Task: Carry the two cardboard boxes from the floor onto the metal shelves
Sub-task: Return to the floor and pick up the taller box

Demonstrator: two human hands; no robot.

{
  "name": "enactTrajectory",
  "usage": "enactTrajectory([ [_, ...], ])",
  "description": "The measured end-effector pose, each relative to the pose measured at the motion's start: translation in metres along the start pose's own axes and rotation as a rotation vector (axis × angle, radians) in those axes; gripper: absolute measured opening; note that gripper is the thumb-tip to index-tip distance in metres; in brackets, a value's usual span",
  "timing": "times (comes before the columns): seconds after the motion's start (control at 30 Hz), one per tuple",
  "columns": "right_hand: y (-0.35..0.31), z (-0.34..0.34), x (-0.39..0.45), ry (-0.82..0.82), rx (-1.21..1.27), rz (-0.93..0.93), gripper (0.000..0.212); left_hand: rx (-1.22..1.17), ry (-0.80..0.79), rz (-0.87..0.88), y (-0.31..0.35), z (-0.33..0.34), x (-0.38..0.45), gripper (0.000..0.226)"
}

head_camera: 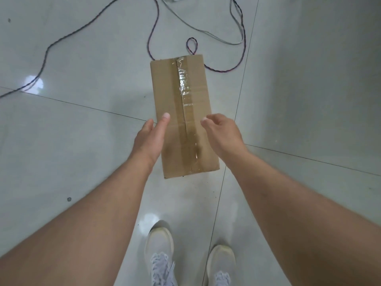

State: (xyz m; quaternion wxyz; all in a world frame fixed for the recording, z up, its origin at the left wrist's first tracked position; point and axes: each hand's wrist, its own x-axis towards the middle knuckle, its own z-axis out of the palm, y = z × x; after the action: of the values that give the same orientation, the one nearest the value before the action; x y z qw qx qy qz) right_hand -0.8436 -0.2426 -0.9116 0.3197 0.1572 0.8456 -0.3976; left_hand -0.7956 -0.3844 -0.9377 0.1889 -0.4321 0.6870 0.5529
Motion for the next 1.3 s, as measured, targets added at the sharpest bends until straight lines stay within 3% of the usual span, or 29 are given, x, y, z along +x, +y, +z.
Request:
enactTrajectory([
  [0.43, 0.029, 0.010, 0.011, -0.051, -0.093, 0.079, 0.041, -0.099, -0.086, 0.019, -0.004, 0.023, 0.009, 0.059],
  [0.63, 0.042, 0.001, 0.019, 0.008, -0.203, 0.108, 0.086, -0.094, -0.186, 0.094, -0.007, 0.039, 0.006, 0.053],
  [0.77, 0.052, -0.003, 0.024, 0.049, -0.221, 0.107, 0.099, -0.096, -0.137, 0.088, -0.016, 0.043, 0.010, 0.052],
  [0.87, 0.057, -0.006, 0.028, 0.062, -0.200, 0.121, 0.098, -0.047, -0.099, 0.051, -0.024, 0.042, 0.014, 0.064],
  [1.03, 0.061, -0.013, 0.040, 0.114, -0.212, 0.115, 0.078, -0.033, -0.073, 0.000, -0.030, 0.045, 0.020, 0.064],
  [1.3, 0.072, -0.020, 0.056, 0.080, -0.136, 0.111, 0.083, 0.004, -0.068, -0.090, -0.035, 0.066, 0.040, 0.070],
])
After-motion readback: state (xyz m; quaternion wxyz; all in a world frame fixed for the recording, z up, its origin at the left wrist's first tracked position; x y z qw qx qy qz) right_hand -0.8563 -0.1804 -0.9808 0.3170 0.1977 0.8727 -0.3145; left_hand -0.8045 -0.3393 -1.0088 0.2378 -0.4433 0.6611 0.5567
